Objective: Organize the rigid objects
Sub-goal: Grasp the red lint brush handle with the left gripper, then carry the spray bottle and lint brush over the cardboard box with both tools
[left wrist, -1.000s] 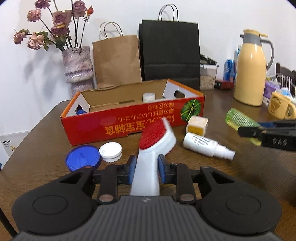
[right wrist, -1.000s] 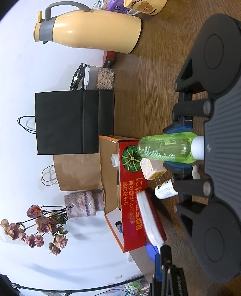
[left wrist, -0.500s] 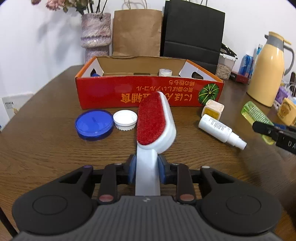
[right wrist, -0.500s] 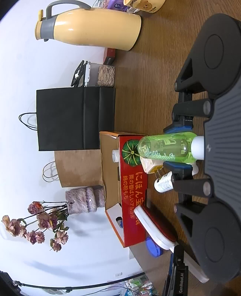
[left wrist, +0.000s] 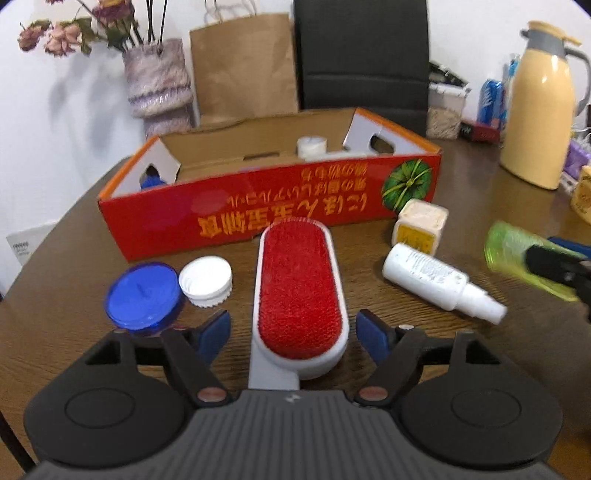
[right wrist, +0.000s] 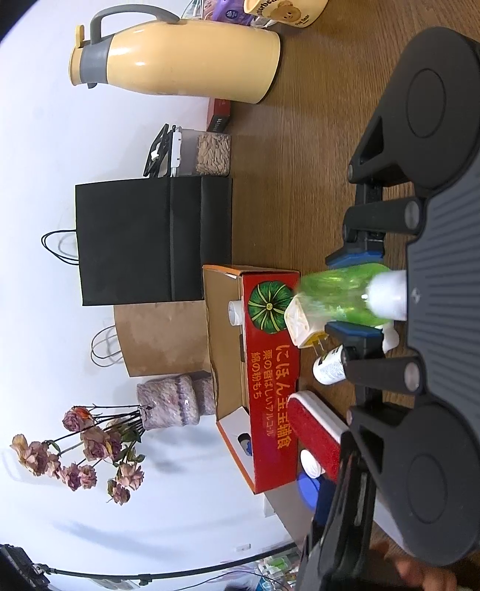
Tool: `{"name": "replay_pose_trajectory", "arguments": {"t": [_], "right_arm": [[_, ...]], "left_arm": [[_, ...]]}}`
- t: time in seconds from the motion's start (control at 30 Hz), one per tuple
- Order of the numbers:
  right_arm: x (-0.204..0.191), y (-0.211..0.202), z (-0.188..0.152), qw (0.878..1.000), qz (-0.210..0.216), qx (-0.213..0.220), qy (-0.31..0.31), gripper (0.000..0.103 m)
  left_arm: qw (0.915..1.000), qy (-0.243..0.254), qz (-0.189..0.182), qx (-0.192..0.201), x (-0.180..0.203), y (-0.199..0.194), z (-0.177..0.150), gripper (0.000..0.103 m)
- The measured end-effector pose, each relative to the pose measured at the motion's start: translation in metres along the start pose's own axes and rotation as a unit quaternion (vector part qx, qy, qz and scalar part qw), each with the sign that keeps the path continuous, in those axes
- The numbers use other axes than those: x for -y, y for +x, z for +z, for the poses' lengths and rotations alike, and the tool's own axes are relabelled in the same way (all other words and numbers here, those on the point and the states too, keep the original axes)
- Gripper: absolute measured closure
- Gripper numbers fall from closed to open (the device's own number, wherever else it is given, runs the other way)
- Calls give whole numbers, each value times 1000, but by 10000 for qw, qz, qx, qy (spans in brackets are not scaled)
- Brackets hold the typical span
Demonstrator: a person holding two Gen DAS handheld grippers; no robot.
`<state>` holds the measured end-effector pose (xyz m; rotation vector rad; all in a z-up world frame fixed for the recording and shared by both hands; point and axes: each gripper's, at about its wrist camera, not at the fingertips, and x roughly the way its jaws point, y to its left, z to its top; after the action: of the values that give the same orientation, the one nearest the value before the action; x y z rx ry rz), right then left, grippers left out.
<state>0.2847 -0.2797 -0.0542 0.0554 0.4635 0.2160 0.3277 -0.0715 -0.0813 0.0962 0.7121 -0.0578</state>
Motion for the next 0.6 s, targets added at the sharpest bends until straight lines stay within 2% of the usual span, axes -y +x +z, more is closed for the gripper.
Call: {"name": "replay_pose_trajectory", "arguments": {"t": [0.03, 0.07, 0.23, 0.37, 0.6], "right_arm": [[0, 0, 0, 10000, 0, -2, 0, 73], [0, 0, 0, 10000, 8, 2, 1, 73], [-3, 5, 0, 9999, 3, -132, -68, 73], [-6, 14, -3, 9989, -9, -423, -176, 76], [-11, 32, -6, 9961, -17, -819, -322, 72]], "left_arm": [[10000, -46, 9, -56, 0, 4, 0, 43], [9999, -115, -105, -35, -2, 4, 0, 45], [9998, -182, -111, 28, -7, 0, -1, 46], [9997, -169, -139, 56, -7, -3, -3, 46], [9996, -166, -174, 132, -7, -7, -4, 46]]}}
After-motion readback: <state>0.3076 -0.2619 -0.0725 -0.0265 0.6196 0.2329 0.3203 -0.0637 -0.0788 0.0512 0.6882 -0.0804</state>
